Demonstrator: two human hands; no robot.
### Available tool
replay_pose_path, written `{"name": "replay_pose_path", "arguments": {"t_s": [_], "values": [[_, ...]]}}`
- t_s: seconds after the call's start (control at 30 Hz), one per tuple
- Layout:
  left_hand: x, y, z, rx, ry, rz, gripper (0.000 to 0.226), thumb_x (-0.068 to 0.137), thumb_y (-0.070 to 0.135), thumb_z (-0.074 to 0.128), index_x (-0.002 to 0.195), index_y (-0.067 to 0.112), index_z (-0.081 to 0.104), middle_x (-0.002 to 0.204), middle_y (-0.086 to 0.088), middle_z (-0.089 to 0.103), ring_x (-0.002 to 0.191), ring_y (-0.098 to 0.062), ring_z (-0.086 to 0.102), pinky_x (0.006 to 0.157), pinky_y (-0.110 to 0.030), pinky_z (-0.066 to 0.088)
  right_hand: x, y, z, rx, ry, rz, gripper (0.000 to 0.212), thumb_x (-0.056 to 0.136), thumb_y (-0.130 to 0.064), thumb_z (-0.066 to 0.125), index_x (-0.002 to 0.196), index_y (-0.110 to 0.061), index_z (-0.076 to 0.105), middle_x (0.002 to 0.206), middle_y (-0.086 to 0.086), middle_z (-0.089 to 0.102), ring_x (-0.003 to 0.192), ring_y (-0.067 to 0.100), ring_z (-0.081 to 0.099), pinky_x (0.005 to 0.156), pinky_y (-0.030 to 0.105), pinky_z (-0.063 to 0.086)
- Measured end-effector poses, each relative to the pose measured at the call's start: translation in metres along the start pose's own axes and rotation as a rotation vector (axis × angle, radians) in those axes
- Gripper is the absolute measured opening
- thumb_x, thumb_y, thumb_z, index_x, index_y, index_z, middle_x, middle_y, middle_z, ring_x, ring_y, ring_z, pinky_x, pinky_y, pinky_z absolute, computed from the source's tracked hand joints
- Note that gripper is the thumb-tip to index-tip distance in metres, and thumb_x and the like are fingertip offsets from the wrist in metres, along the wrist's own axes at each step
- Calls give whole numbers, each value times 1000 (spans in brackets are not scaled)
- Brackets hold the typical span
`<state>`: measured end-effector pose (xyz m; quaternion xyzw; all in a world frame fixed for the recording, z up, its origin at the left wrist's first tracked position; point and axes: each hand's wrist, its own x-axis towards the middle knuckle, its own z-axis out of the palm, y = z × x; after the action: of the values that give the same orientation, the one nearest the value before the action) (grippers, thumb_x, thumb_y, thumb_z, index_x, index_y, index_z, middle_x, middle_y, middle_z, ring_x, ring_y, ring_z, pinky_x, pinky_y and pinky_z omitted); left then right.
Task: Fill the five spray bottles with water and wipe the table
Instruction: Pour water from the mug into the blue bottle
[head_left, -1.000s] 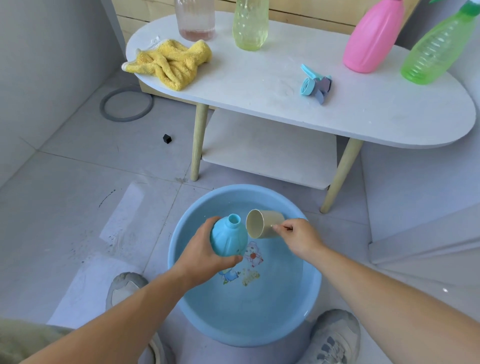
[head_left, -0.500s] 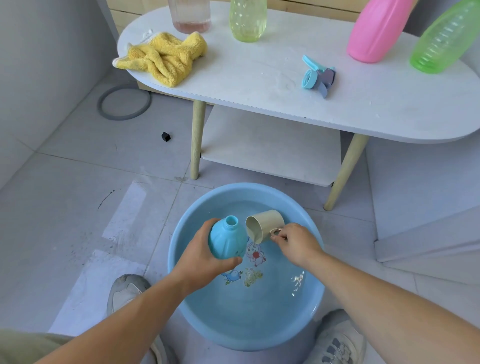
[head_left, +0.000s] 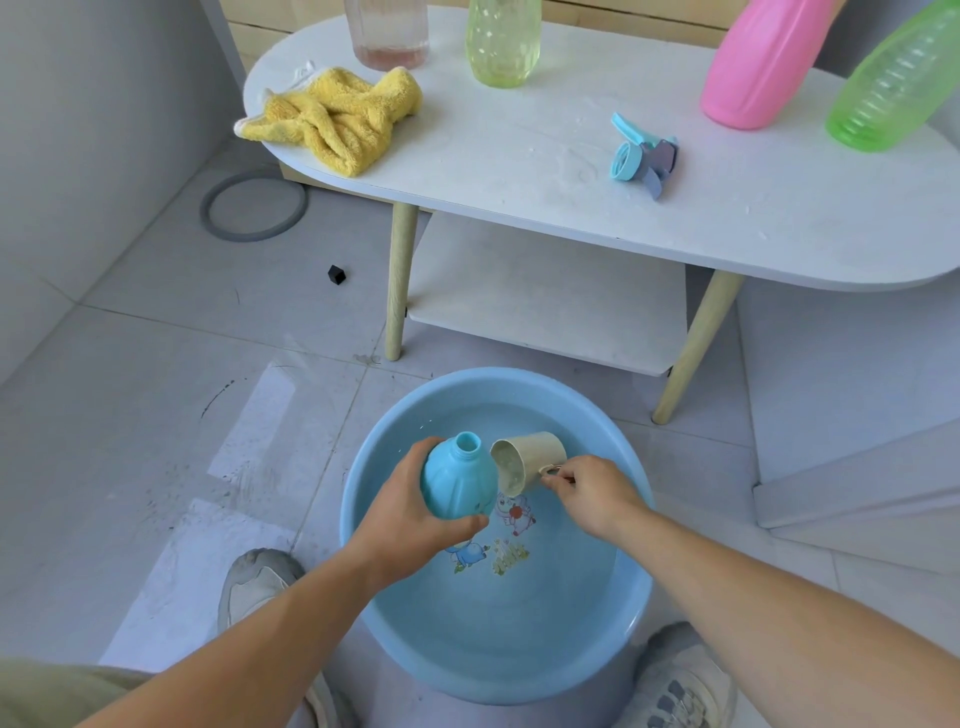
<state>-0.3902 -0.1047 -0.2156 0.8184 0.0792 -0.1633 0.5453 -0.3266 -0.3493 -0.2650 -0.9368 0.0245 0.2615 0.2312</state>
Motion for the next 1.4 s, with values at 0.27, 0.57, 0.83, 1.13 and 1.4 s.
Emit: {"name": "replay_pose_path", "arguments": {"t_s": [0.27,0.57,0.83,1.13,1.4], "values": [[-4,0,-4,8,11,15,73,68,25,92,118,49,44,112,15,61,99,-9,65,69,-20,58,-1,7,-18,323,17,36,54,92,-46,58,76,5,57,63,5,46,60,18,43,58,32,39],[-6,7,-8,-29,27,45,70,69,23,91,113,50,45,111,15,63,97,-3,65,66,-15,54,-31,-27,-72,563,93,-25,32,97,-26,60,74,-5,65,72,4,64,69,17,63,77,29,57],[-7,15,-6,-41,21,77,70,67,28,91,113,54,45,112,16,62,100,-8,65,77,-29,61,-78,-55,-127,502,207,-136,24,96,-26,61,80,-11,70,74,-1,69,58,-3,64,58,5,45],[-9,24,-5,-22,19,108,76,65,29,91,119,53,43,117,14,60,103,-10,64,78,-31,61,-116,-72,-145,435,216,-277,15,92,-31,64,94,-21,76,98,5,74,92,33,67,90,51,53],[-10,26,-5,-16,19,107,76,67,27,91,118,52,42,116,12,60,100,-12,66,69,-27,62,-118,-77,-138,386,232,-345,14,92,-22,66,88,-14,77,114,-9,69,94,-14,61,80,0,40]]}}
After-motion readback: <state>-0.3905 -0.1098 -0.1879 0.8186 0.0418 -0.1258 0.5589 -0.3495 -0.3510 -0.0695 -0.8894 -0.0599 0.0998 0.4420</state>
